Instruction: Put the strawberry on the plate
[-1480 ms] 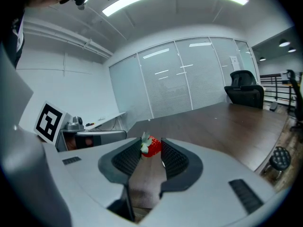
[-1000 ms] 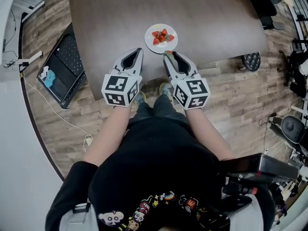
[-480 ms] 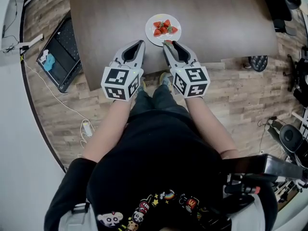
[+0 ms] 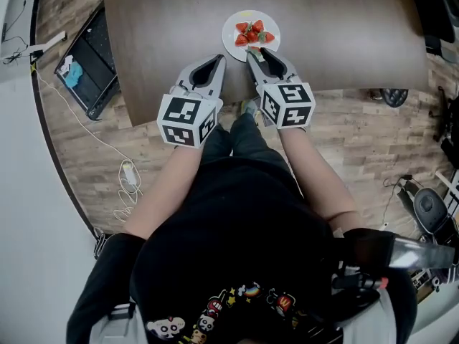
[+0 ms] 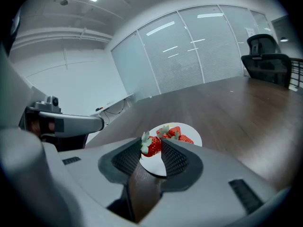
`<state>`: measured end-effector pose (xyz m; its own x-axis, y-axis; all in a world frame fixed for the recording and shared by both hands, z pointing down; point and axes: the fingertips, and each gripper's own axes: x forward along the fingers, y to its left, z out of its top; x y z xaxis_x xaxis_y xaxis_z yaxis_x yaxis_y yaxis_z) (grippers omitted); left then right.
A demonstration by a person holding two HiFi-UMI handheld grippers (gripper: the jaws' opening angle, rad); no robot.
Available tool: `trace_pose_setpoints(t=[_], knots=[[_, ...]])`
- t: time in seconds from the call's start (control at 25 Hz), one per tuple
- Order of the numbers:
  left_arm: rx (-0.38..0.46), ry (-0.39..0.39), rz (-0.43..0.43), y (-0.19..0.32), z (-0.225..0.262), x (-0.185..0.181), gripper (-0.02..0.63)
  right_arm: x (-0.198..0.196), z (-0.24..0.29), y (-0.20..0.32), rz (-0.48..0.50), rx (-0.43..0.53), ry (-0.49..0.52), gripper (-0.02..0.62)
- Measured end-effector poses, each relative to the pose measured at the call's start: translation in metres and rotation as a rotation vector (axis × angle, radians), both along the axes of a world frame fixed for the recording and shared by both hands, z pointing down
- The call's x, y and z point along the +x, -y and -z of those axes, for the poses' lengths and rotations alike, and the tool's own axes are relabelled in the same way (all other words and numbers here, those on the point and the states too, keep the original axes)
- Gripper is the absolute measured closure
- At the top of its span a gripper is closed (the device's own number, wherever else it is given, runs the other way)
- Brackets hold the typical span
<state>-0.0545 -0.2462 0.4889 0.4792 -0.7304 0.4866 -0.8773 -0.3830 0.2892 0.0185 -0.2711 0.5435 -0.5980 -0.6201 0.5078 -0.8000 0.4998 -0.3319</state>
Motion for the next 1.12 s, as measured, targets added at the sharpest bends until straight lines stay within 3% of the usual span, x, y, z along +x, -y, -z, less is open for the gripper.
trace_pose_setpoints(t=[0.72,1.12], knots=[[-0.056,0.001,0.046,0.013,-0.029,-0.018,0.618,-0.002,-0.044,0.018,0.014,-0.070,-0.085,0.459],[-0.087,0.018,0.021,0.022,-0.048,-0.009,0.618,-0.006,-0.048,0.017,0.025,-0.057,-0.121,0.459]])
